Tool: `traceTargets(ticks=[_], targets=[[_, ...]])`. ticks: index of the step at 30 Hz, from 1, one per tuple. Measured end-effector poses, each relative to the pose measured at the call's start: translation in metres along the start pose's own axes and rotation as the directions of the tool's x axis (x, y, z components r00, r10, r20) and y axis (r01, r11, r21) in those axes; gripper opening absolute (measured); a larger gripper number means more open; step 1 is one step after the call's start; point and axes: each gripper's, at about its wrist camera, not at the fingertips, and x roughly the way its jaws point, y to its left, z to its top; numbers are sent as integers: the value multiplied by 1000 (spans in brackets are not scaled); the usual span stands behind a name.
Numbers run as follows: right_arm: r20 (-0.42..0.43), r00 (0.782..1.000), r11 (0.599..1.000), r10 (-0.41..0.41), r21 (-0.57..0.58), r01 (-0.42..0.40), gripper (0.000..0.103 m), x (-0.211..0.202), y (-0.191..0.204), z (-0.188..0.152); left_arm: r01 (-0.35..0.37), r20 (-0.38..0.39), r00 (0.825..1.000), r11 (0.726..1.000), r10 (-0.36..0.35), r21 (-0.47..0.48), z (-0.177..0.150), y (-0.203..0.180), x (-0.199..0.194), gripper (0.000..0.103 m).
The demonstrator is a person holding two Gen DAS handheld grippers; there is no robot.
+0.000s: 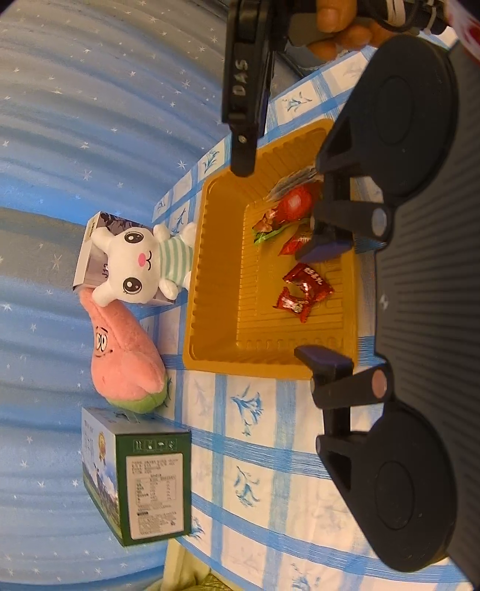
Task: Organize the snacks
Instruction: 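Withdraw both tools from the tray toward the remaining candies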
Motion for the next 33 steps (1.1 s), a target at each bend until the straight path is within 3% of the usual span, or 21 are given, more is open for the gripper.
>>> traceTargets(ticks=[20, 33], targets=[[-67, 995, 990, -74, 113, 81, 61, -126, -5, -117, -18, -17, 1000, 997, 16, -76, -96, -20, -104, 50], [-94, 988, 990, -118, 63, 124, 61, -182, 16, -167, -30, -23, 999, 997, 29, -69, -139, -24, -157, 57]])
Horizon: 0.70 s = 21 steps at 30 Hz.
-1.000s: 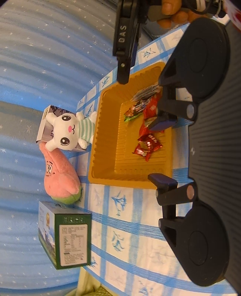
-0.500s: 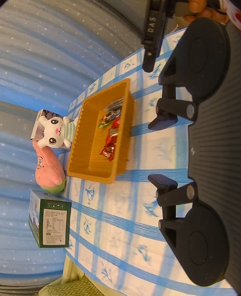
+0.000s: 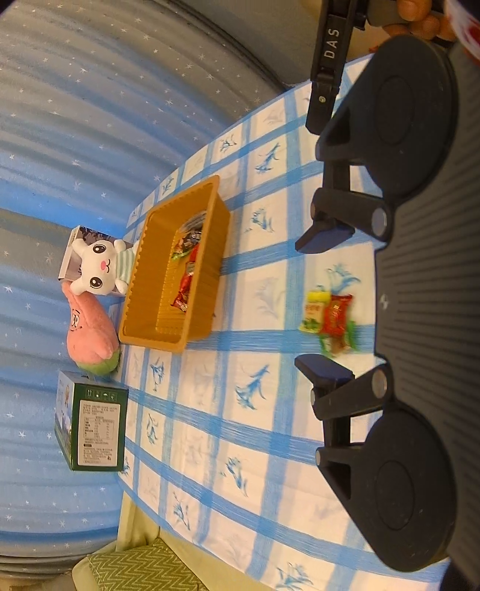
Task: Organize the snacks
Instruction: 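Withdraw both tools from the tray toward the remaining candies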
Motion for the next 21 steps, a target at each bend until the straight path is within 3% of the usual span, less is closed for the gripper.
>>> traceTargets(ticks=[21], targets=[[-46, 998, 999, -39, -28, 37, 61, -5, 0, -27, -15, -35, 999, 1000, 16, 21, -27, 9, -11, 57]])
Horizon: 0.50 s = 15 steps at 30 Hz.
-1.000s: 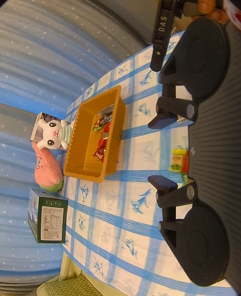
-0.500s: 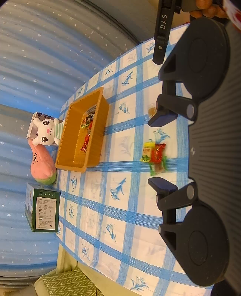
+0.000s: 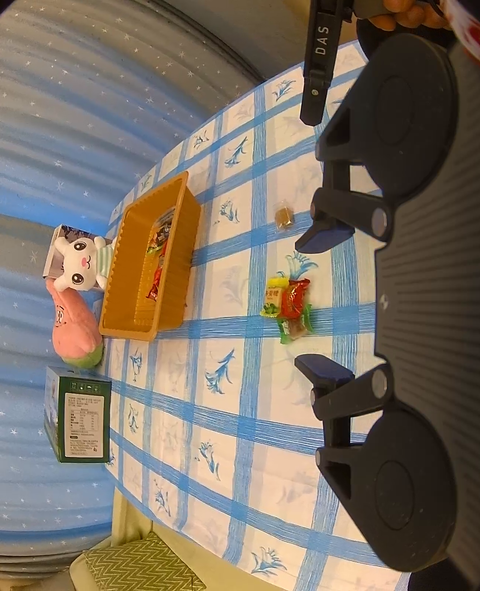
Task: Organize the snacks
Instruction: 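Withdraw both tools from the tray toward the remaining candies, then grasp the green-wrapped candy with the left gripper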
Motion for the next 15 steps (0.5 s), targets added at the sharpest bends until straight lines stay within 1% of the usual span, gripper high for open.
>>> traceTargets(ticks=[9, 15], targets=[[4, 1000, 1000, 2, -11, -2, 61, 9, 2, -3, -17, -20, 1000, 1000, 17, -15, -3, 9, 12, 57], [-12, 1000, 1000, 22, -17, -22, 61, 29, 2, -7, -23, -45, 999, 999, 22, -23, -7, 15, 27, 57]])
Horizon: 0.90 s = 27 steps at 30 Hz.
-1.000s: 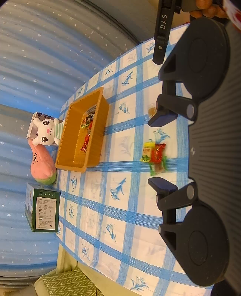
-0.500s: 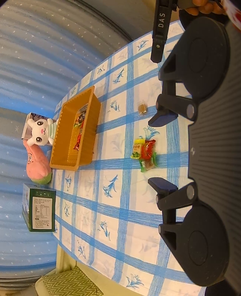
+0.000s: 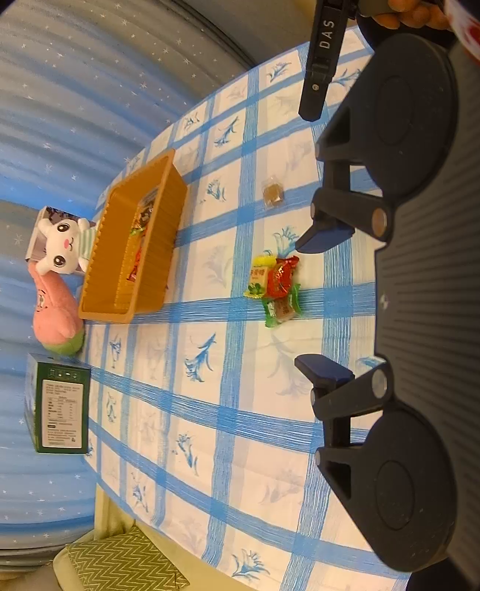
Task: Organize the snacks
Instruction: 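Grasp the green-wrapped candy with the left gripper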
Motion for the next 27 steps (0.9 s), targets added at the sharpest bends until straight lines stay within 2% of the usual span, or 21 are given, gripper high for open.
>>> traceTargets(ticks=[17, 19, 23, 27], targets=[[-44, 999, 1000, 8, -24, -9, 61, 47, 1, -2, 18, -56, 998, 1000, -17, 10, 1, 5, 54, 56], [-48, 999, 1000, 6, -26, -7, 61, 51, 1, -1, 9, -54, 999, 1000, -7, 28, 2, 4, 59, 55], [-57, 998, 1000, 7, -26, -8, 61, 59, 2, 0, -6, -64, 998, 998, 10, 55, 4, 3, 73, 45], [-56, 998, 1000, 5, -26, -6, 61, 64, 4, 3, 3, -56, 998, 998, 1, 59, 8, 1, 79, 44]])
